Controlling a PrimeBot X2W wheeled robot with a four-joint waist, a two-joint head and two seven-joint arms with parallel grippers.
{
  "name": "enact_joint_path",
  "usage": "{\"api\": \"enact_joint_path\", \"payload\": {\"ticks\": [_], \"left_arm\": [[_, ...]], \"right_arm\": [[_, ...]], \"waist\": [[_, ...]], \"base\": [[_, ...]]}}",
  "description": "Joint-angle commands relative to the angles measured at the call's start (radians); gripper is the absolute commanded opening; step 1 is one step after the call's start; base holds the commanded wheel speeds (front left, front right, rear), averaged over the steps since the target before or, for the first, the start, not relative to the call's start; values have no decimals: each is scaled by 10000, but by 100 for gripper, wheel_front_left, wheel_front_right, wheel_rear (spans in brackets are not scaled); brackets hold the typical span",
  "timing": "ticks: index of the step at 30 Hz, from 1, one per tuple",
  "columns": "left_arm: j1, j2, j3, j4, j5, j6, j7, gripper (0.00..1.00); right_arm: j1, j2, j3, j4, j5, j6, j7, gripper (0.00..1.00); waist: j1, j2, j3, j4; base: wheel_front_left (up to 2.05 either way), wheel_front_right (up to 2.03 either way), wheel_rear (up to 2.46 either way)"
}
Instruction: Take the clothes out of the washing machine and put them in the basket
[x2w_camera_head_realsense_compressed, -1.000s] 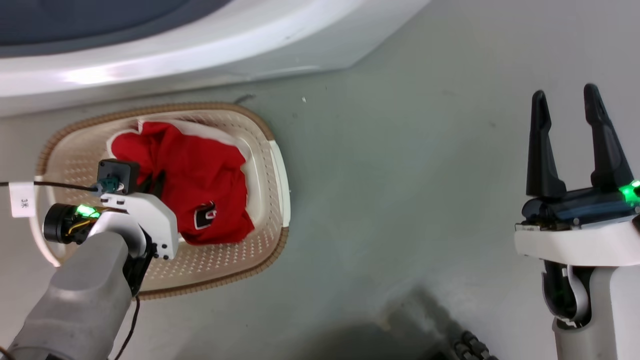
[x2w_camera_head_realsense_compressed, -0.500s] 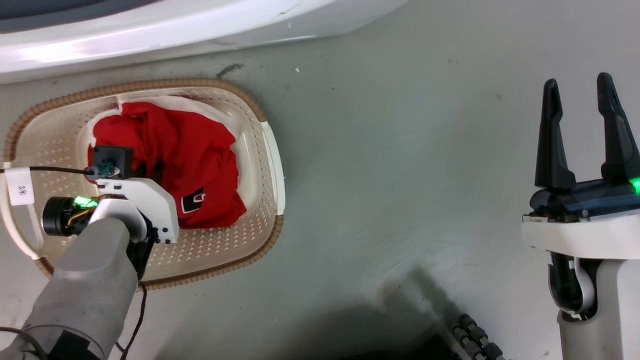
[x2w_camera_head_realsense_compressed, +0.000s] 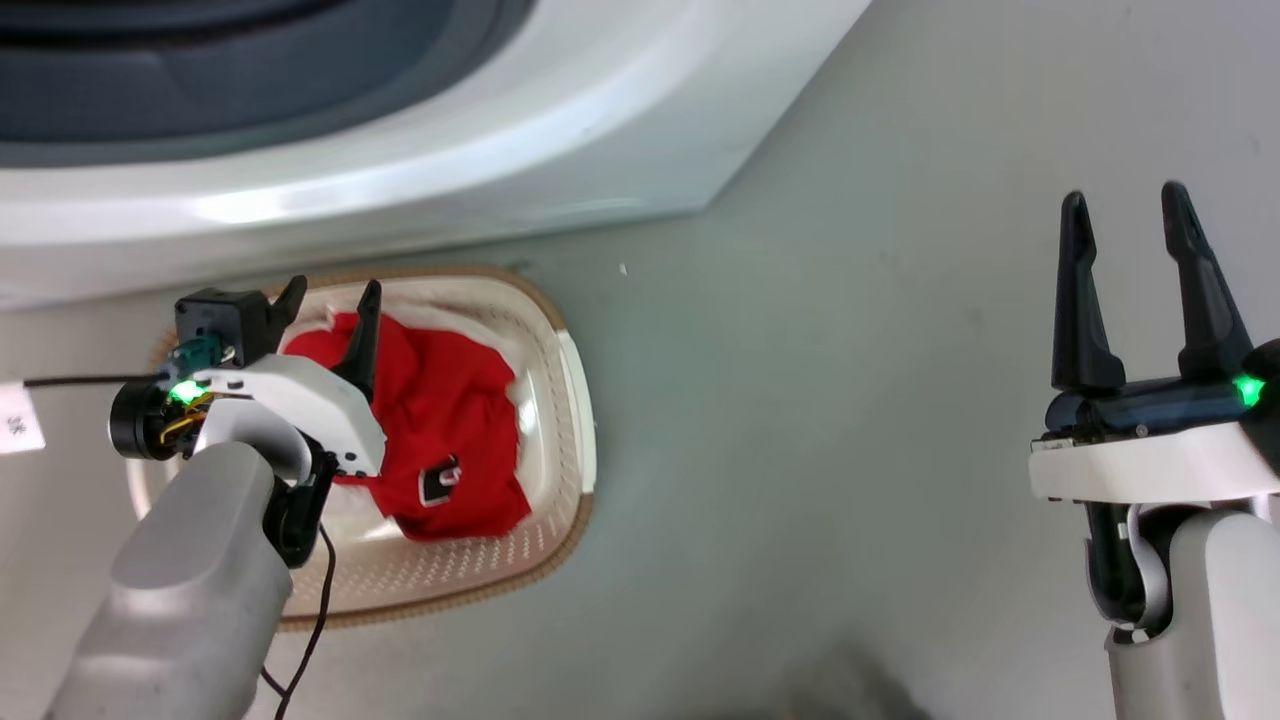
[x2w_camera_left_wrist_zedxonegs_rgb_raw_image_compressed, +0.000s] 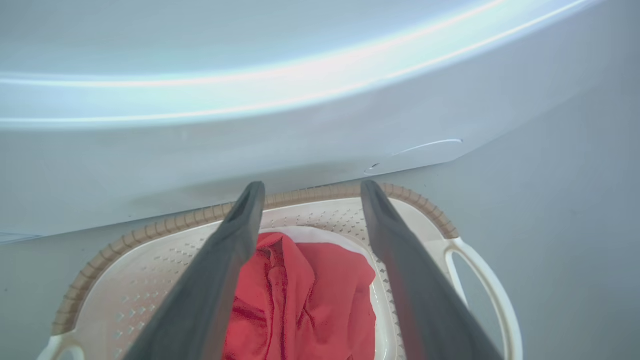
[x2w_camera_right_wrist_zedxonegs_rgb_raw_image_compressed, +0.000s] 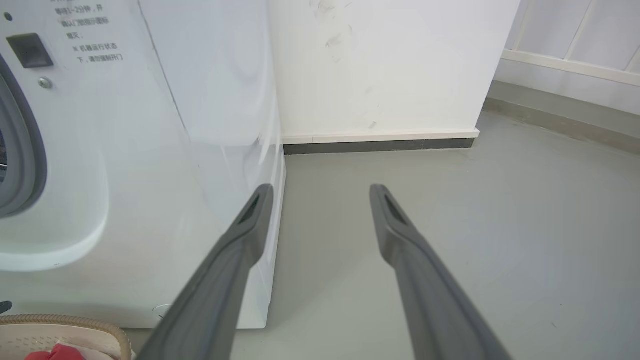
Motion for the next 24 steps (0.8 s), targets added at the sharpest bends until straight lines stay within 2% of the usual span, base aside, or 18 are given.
{"api": "enact_joint_path", "payload": {"ticks": [1, 7, 14, 19, 24], "left_arm": [[780, -100, 738, -808, 500, 120, -20, 100], [2360, -337, 2703, -2780, 1630, -81, -21, 100], [4205, -968, 4766, -5603, 3049, -264, -21, 100], [5404, -1608, 5453, -7350, 4044, -332, -22, 100], [6538, -2252, 5683, -8724, 4829, -392, -20, 100]], "right_arm": [[211, 13, -1, 259, -159, -9, -23, 100], [487, 11, 29, 748, -160, -10, -23, 100], [857, 11, -9, 1042, -82, -9, -23, 100], [1306, 11, 264, 1206, -34, -9, -23, 100], [1846, 11, 459, 1275, -57, -9, -23, 100]], "waist": [[-1, 0, -1355, 402], [-1, 0, -2822, 627], [-1, 0, -4065, 696], [-1, 0, -4730, 768], [-1, 0, -5282, 828]], "base": [[0, 0, 0], [0, 0, 0], [0, 0, 0], [0, 0, 0], [0, 0, 0]]}}
